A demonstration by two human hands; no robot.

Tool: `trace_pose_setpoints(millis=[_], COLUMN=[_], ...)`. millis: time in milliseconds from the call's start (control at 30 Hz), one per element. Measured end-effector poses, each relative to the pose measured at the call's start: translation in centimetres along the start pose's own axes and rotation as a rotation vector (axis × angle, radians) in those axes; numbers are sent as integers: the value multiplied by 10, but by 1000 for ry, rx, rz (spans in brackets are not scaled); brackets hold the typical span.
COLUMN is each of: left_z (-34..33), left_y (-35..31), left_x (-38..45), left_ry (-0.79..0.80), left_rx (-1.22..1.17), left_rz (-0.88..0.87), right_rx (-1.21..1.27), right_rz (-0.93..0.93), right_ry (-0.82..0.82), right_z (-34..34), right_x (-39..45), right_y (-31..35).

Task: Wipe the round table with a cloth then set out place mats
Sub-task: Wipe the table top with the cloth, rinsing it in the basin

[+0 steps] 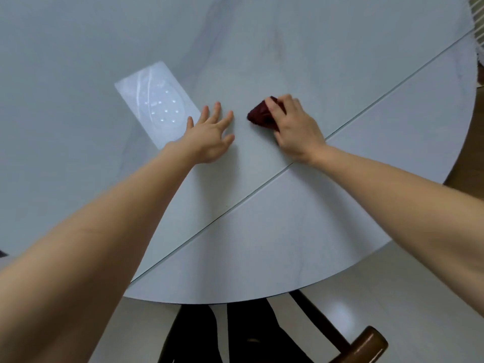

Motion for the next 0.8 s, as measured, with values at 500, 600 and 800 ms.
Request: trace_pose_setpoints(millis=[500, 600, 800], left_z=[10, 12, 20], left_y=[11, 14, 20], left_x=[-16, -17, -13], left_ry=[71, 77, 47], left_rx=[-90, -106, -122], left_rz=[-108, -112, -39], right_rx=[246, 293, 625], right_rz=[-423, -315, -143], right_ry=[-169, -162, -66], right_z=[-2, -15, -4], right_x=[-19, -32, -9], right_y=[30, 57, 41])
Point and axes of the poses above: each hand's wrist, its own x-axis towards the middle knuckle, its own z-axis out of the back of the hand, y = z × x, the point moved 1 cm from there along x, towards the middle knuckle, and after that the axes turned 15 degrees about -z, right-handed, at the moved point
